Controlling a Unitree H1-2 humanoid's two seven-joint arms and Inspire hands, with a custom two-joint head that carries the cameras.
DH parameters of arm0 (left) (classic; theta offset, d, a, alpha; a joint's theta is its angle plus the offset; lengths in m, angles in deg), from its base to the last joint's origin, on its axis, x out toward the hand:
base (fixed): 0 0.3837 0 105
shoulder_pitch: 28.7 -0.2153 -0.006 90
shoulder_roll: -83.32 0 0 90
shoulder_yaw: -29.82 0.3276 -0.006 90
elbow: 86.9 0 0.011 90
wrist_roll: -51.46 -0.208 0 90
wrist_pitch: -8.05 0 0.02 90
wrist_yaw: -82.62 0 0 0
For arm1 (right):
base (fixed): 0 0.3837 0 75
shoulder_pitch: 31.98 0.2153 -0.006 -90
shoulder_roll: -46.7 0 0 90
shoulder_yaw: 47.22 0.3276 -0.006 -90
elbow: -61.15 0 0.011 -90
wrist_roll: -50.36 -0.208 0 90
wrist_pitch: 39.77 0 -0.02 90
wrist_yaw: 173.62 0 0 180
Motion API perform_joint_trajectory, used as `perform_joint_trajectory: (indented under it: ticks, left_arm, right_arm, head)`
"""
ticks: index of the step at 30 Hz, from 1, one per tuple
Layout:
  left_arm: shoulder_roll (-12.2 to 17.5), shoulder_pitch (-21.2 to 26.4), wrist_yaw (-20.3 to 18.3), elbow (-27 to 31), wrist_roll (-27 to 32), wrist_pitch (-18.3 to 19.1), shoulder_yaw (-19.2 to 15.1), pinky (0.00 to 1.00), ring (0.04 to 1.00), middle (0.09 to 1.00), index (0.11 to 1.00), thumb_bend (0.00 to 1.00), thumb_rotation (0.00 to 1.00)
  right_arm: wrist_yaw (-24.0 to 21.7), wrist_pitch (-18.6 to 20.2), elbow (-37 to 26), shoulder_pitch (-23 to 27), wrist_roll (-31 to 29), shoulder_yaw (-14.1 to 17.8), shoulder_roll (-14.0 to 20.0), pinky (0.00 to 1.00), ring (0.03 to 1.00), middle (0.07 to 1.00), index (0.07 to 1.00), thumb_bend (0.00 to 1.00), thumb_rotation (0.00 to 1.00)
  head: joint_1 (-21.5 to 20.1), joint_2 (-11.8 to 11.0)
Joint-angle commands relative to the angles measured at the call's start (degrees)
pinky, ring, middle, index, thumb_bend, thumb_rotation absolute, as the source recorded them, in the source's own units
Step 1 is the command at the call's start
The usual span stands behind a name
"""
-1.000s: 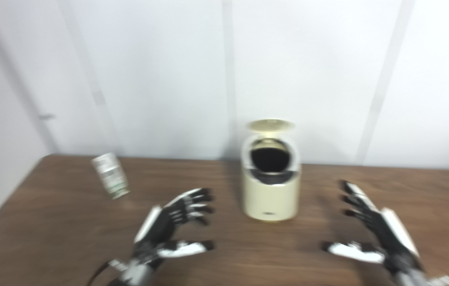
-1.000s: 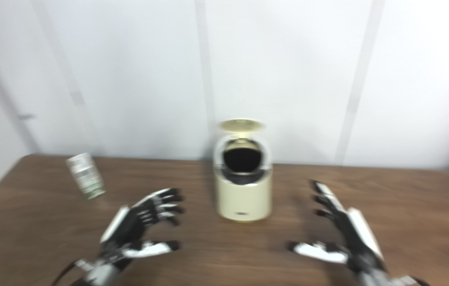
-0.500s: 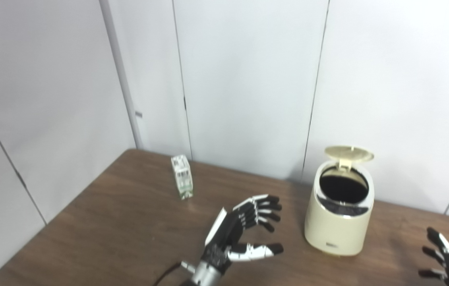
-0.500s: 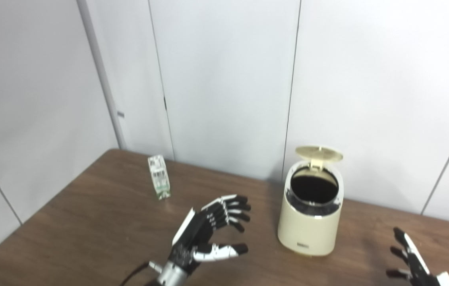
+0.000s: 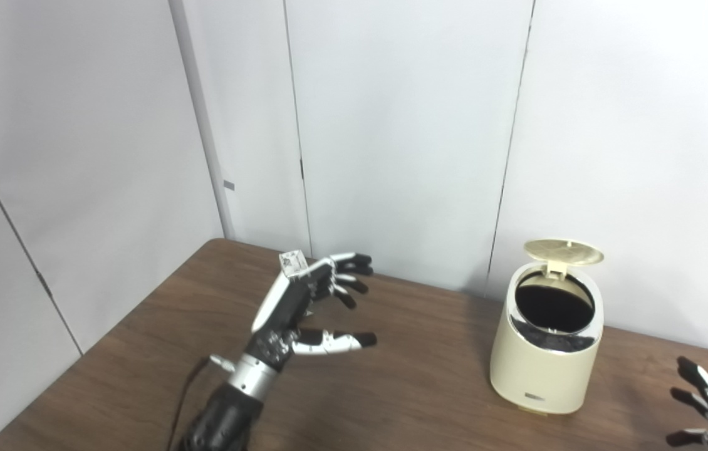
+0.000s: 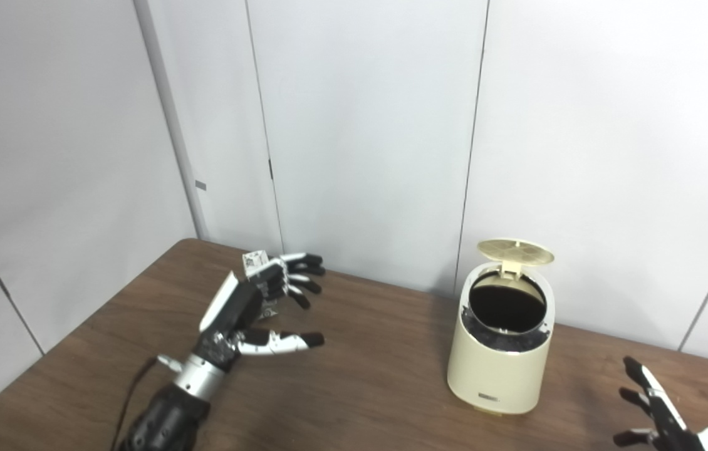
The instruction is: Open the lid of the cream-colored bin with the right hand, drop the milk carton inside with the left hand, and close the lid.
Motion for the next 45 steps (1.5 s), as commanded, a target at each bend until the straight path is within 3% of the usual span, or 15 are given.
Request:
perform_joint_trajectory:
  ticks: [1, 8, 12, 19, 24, 27, 36, 40, 45]
  left_arm:
    - [2.4, 3.0, 1.0, 1.9, -0.5, 0.3, -1.0, 0.53, 0.661, 0.738, 0.778, 0.79, 0.04]
    - [6.6, 5.9, 1.8, 0.0, -1.6, 2.5, -3.3, 0.58, 0.69, 0.738, 0.773, 0.83, 0.05]
    - [8.3, 7.6, 3.2, -2.4, -3.9, 1.3, -3.9, 0.58, 0.706, 0.737, 0.771, 0.86, 0.08]
    - [10.9, 10.1, 3.6, -7.7, -2.9, -0.2, -5.0, 0.61, 0.697, 0.741, 0.779, 0.85, 0.06]
    - [11.2, 11.5, 5.9, -12.2, -4.4, -2.4, -5.7, 0.61, 0.7, 0.737, 0.766, 0.89, 0.11]
    - [11.1, 11.9, 7.7, -14.3, -5.6, -1.9, -5.8, 0.66, 0.737, 0.749, 0.767, 0.94, 0.16]
    - [10.9, 13.0, 12.4, -20.4, -9.4, 3.2, -4.9, 0.77, 0.798, 0.793, 0.822, 0.98, 0.26]
    - [10.6, 13.6, 12.5, -24.9, -7.6, 0.9, -4.8, 0.81, 0.82, 0.799, 0.822, 0.98, 0.25]
    - [9.9, 14.5, 13.0, -30.2, -5.8, -1.7, -4.5, 0.72, 0.803, 0.806, 0.85, 1.0, 0.24]
  right_arm:
    - [-0.1, -0.8, -1.3, 1.9, -0.6, 0.4, 1.0, 0.56, 0.879, 0.95, 0.943, 0.82, 0.38]
    - [-0.5, -0.7, -1.3, 2.3, -0.7, 0.5, 1.3, 0.54, 0.878, 0.955, 0.943, 0.8, 0.32]
    - [-0.5, -0.6, -1.3, 2.3, -0.6, 0.6, 1.4, 0.51, 0.87, 0.947, 0.936, 0.81, 0.33]
    - [-0.1, -0.7, -1.2, 2.3, -0.3, 0.5, 1.6, 0.5, 0.857, 0.933, 0.927, 0.83, 0.36]
    - [0.2, -1.9, -0.7, 2.2, -0.6, 0.7, 1.7, 0.48, 0.851, 0.933, 0.935, 0.83, 0.38]
    - [0.1, -2.2, -0.5, 2.1, -0.7, 0.8, 2.0, 0.46, 0.848, 0.935, 0.947, 0.83, 0.4]
    - [-0.3, -0.9, -0.6, 1.8, -1.8, 1.1, 2.1, 0.4, 0.786, 0.911, 0.988, 0.89, 0.51]
    - [-0.6, -1.1, -0.8, 1.6, -1.9, 1.2, 2.6, 0.39, 0.786, 0.917, 0.985, 0.89, 0.51]
    - [-0.7, -1.1, -1.3, 1.5, -1.7, 1.3, 3.2, 0.38, 0.78, 0.914, 0.973, 0.89, 0.51]
  head:
    - [0.1, -0.1]
    - [0.3, -0.2]
    - [0.5, -0.2]
    - [0.4, 0.1]
    - [0.2, 0.1]
    - [0.1, 0.3]
    - [0.0, 0.4]
    - [-0.2, 0.6]
    - [-0.4, 0.8]
